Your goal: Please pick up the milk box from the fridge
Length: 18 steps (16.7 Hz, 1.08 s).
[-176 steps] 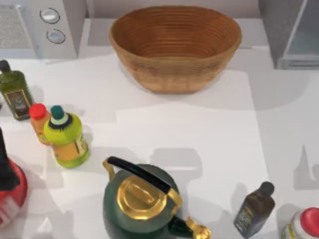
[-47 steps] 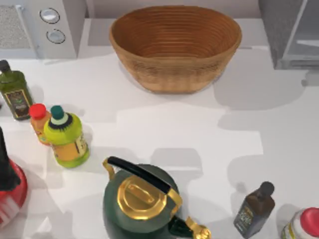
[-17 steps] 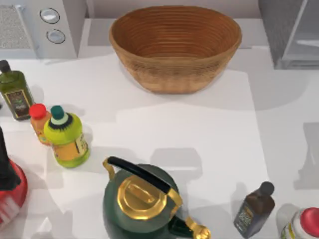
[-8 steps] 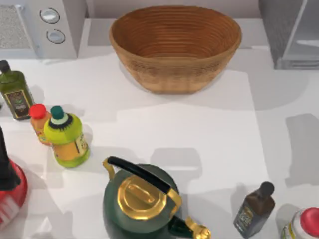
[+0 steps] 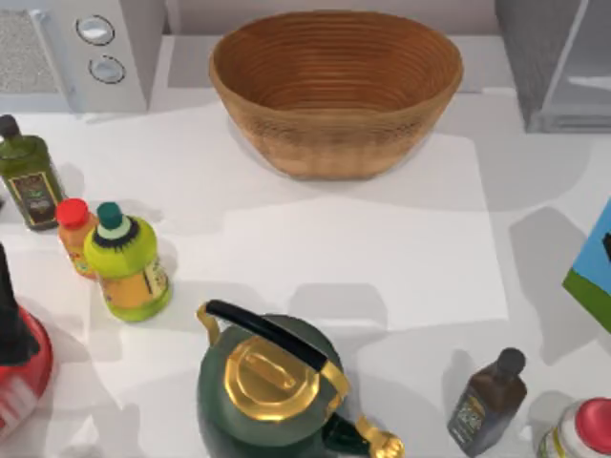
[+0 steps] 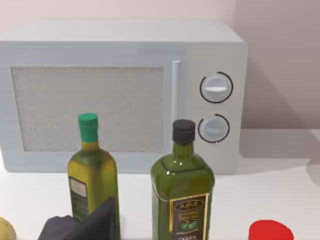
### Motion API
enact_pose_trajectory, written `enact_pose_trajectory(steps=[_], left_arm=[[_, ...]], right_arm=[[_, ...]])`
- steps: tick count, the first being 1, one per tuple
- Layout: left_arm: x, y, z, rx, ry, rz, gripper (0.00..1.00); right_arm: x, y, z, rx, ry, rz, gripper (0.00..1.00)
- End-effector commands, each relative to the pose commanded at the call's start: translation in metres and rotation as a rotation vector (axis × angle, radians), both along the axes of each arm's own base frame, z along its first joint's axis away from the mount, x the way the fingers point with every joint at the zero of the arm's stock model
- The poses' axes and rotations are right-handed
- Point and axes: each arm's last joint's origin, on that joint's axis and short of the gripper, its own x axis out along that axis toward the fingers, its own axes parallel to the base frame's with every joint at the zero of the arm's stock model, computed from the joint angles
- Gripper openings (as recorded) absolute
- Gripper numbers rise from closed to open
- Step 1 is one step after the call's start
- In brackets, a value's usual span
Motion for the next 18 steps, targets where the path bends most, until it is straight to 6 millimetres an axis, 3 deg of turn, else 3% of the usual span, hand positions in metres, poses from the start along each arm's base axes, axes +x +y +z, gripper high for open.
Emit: enact_pose_trajectory(steps=[8,14,18], left_arm=[[0.0,0.0,0.0,0.0,0.0,0.0,1.0],[0.0,0.0,0.0,0.0,0.0,0.0,1.0],[0.0,0.0,0.0,0.0,0.0,0.0,1.0]], right_arm=[[0.01,-0.006,-0.021,-0.002,0.003,0.219,0.0],[0.009,-0.005,-0.022,0.001,0.009,0.227,0.0],[0.019,0.002,-0.028,0.0,0.008,0.224,0.0]])
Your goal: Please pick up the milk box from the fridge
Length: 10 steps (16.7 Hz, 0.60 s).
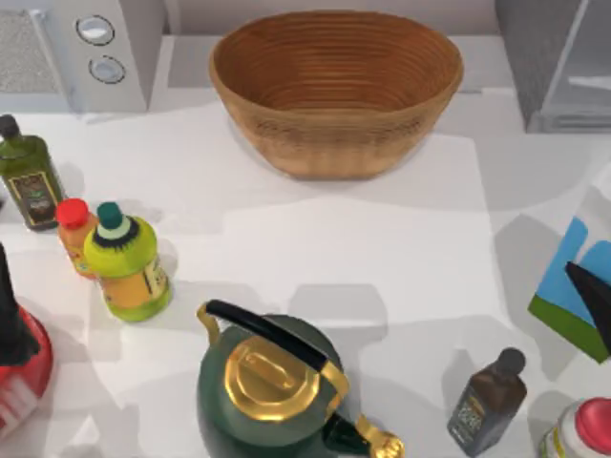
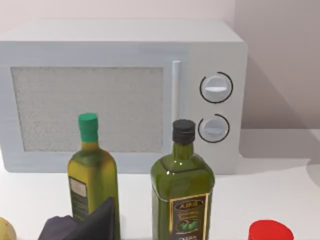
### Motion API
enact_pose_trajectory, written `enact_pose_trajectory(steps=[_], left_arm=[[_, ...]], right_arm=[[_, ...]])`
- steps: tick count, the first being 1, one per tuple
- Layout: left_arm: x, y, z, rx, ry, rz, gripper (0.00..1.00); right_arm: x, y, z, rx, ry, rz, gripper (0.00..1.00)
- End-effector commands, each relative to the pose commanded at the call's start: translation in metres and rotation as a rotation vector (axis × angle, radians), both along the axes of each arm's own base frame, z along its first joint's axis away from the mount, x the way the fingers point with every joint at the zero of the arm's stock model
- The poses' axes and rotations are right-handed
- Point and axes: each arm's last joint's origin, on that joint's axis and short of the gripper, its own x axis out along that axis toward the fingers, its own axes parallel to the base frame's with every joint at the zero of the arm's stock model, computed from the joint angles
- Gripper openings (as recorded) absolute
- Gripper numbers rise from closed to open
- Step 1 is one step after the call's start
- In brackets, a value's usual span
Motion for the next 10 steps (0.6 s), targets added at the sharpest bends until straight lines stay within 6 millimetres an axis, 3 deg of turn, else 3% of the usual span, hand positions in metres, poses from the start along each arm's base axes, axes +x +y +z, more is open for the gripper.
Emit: enact_pose_trajectory(steps=[6,10], left_arm=[[0.0,0.0,0.0,0.0,0.0,0.0,1.0],[0.0,0.0,0.0,0.0,0.0,0.0,1.0]], right_arm=[[0.024,0.022,-0.023,-0.001,0.005,0.001,0.0],[0.029,0.03,-0.03,-0.001,-0.005,0.0,0.0]])
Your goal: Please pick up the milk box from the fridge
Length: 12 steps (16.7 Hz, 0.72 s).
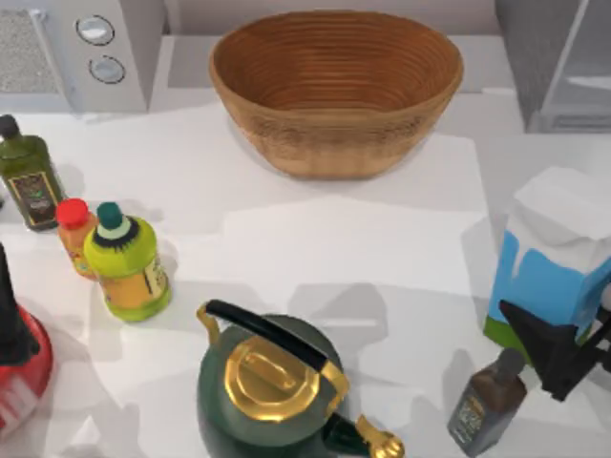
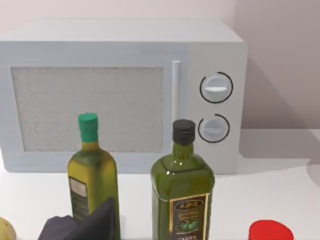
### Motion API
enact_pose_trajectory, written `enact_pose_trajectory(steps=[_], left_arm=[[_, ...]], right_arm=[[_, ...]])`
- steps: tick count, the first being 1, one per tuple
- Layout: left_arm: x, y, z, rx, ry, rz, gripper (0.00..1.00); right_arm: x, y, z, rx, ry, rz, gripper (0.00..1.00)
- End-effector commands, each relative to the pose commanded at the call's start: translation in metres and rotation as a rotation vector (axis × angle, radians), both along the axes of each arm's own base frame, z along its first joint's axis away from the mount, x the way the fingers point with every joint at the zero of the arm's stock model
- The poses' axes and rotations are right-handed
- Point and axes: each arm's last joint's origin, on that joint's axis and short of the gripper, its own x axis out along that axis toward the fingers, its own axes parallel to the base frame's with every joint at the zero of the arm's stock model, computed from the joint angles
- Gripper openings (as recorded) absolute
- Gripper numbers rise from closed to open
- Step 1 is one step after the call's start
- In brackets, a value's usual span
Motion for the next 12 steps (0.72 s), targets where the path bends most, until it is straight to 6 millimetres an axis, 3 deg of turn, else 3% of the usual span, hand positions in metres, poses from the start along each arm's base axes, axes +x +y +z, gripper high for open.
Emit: enact_pose_trajectory(steps=[3,12], left_arm=[[0.0,0.0,0.0,0.0,0.0,0.0,1.0],[0.0,0.0,0.0,0.0,0.0,0.0,1.0]], right_arm=[[0.0,0.0,0.0,0.0,0.0,0.0,0.0],[0.0,0.0,0.0,0.0,0.0,0.0,0.68]])
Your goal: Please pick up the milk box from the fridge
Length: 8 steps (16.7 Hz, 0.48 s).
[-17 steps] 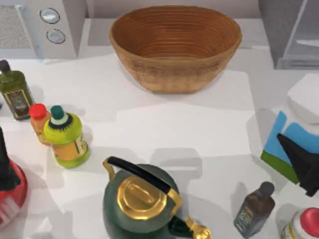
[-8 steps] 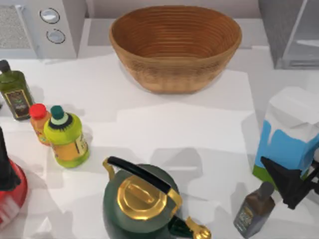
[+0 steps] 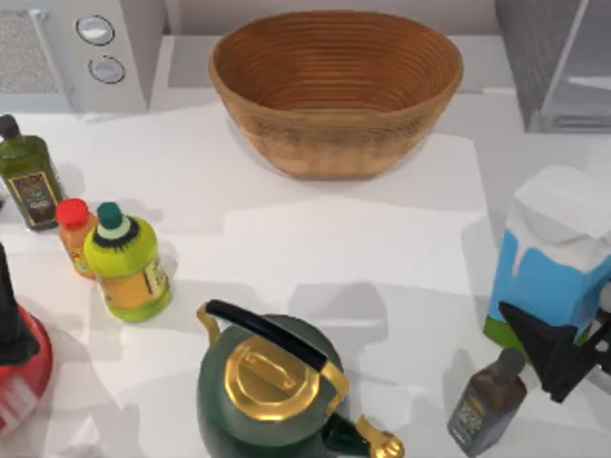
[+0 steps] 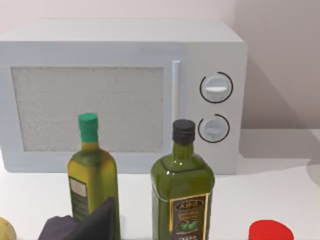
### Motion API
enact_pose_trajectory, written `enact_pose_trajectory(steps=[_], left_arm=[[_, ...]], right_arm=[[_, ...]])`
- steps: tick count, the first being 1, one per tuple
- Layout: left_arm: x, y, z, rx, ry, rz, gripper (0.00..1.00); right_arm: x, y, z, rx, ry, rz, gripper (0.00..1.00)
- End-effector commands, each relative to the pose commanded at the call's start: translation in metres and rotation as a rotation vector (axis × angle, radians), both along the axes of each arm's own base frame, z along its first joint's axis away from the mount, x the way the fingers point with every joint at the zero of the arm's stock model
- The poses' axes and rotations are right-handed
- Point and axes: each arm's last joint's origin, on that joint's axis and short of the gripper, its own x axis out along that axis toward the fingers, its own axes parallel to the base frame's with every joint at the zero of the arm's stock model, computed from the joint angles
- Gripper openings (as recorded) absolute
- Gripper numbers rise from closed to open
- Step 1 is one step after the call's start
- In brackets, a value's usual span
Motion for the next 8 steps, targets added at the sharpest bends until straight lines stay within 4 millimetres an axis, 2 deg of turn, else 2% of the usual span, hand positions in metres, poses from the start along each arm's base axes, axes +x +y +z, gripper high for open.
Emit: enact_pose_trajectory(steps=[4,8], left_arm=[[0.0,0.0,0.0,0.0,0.0,0.0,1.0],[0.0,0.0,0.0,0.0,0.0,0.0,1.0]], right_arm=[[0.0,0.0,0.0,0.0,0.0,0.0,0.98],[0.0,0.0,0.0,0.0,0.0,0.0,1.0]])
